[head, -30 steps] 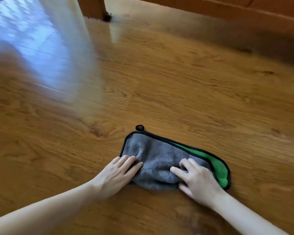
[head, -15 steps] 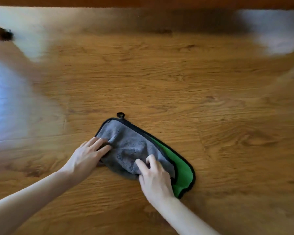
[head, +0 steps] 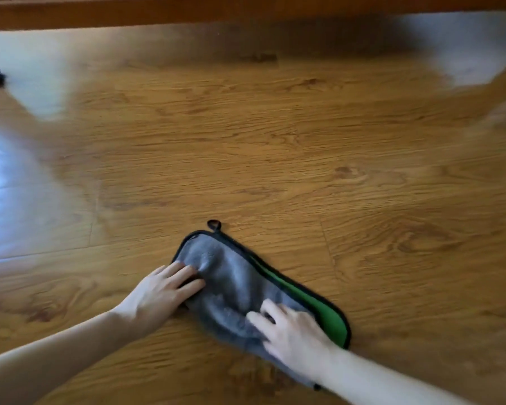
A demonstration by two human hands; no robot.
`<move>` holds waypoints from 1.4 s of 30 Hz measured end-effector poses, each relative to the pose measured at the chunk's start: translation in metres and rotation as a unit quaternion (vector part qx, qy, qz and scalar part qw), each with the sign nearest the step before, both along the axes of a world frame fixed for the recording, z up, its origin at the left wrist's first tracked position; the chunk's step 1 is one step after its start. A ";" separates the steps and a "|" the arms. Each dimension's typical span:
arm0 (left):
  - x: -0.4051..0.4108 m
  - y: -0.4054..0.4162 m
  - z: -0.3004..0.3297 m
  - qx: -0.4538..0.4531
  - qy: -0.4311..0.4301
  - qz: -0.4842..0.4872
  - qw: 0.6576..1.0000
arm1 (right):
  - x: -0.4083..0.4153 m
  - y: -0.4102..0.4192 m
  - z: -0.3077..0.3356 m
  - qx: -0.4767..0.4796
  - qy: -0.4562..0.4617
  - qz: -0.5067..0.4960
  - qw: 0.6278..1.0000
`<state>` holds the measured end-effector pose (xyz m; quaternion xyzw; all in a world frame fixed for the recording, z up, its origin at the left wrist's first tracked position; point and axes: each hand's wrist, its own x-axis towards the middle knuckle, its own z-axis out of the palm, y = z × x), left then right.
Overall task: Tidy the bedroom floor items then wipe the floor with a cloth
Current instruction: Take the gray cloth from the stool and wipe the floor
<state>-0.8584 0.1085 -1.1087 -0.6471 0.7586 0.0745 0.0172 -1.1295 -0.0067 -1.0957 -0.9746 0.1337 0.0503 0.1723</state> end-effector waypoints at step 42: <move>-0.353 -0.308 0.011 0.009 0.130 -0.042 0.991 | -0.287 -0.175 -0.007 -0.105 -0.061 -0.561 0.819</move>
